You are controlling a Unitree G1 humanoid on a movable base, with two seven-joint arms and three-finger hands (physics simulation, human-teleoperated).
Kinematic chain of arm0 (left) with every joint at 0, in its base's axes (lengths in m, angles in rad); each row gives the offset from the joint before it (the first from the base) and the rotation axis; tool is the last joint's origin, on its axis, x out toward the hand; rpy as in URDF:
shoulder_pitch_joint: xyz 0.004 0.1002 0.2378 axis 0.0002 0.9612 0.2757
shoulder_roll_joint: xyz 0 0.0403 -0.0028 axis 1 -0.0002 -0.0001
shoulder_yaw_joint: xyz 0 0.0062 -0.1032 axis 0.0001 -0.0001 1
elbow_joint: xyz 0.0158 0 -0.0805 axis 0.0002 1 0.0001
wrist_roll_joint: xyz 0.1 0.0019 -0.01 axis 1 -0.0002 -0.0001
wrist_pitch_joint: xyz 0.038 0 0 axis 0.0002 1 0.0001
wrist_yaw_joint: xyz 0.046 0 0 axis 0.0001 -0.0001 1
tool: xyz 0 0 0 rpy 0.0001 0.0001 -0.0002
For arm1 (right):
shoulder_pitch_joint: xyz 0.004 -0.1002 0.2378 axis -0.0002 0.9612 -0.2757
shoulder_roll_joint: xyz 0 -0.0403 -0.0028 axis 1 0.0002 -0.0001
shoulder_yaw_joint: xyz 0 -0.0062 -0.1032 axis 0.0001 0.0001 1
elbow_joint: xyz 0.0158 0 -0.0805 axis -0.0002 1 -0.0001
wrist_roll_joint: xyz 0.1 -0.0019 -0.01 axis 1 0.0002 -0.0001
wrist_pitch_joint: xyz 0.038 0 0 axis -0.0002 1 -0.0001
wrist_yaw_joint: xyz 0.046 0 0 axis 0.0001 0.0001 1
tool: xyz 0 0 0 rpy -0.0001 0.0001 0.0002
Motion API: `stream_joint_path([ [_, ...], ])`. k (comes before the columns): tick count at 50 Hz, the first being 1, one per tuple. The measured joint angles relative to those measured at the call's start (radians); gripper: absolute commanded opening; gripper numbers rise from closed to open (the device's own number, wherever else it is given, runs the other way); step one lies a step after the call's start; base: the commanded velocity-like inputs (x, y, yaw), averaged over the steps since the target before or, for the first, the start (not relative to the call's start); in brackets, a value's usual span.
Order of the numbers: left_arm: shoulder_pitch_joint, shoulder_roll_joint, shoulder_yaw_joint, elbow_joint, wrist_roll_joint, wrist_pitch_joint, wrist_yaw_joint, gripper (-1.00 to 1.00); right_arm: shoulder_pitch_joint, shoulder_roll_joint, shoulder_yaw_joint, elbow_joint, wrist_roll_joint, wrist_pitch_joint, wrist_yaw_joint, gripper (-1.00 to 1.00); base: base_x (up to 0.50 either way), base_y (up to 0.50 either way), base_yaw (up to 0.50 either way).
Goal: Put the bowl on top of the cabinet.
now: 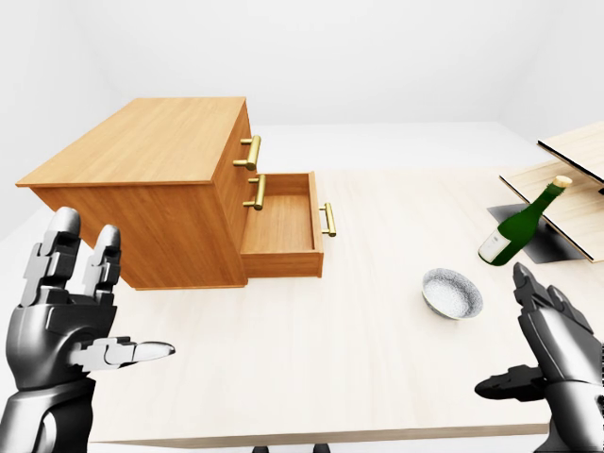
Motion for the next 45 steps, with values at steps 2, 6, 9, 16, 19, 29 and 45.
stream_joint_path([
  [2,0.001,0.000,-0.001,0.001,0.001,0.000,0.000,1.00,-0.003,-0.007,0.006,0.016,-0.006,0.000,0.000,1.00,0.00,0.00,0.00],
  [6,0.006,-0.001,-0.004,-0.001,0.002,0.000,-0.002,1.00,-0.014,-0.021,0.019,0.046,-0.011,0.000,0.000,1.00,0.00,0.00,0.00],
  [9,0.006,-0.001,-0.005,-0.001,0.003,0.000,-0.003,1.00,-0.023,-0.032,0.032,0.069,-0.014,0.000,0.000,1.00,0.00,0.00,0.00],
  [16,0.006,-0.001,-0.001,-0.003,0.000,0.000,-0.004,1.00,-0.043,-0.058,0.062,0.131,-0.013,0.000,0.000,1.00,0.00,0.00,0.00],
  [19,0.006,-0.001,-0.001,-0.004,-0.001,0.000,-0.004,1.00,-0.051,-0.070,0.074,0.157,-0.009,0.000,0.000,1.00,0.00,0.00,0.00],
  [29,0.006,-0.002,-0.002,-0.004,0.001,0.000,-0.004,1.00,-0.068,-0.103,0.100,0.228,0.014,0.000,0.000,1.00,0.00,0.00,0.00],
  [45,0.008,-0.002,-0.004,-0.003,0.003,0.000,-0.004,1.00,-0.090,-0.135,0.138,0.318,0.044,0.000,0.000,1.00,0.00,0.00,0.00],
])
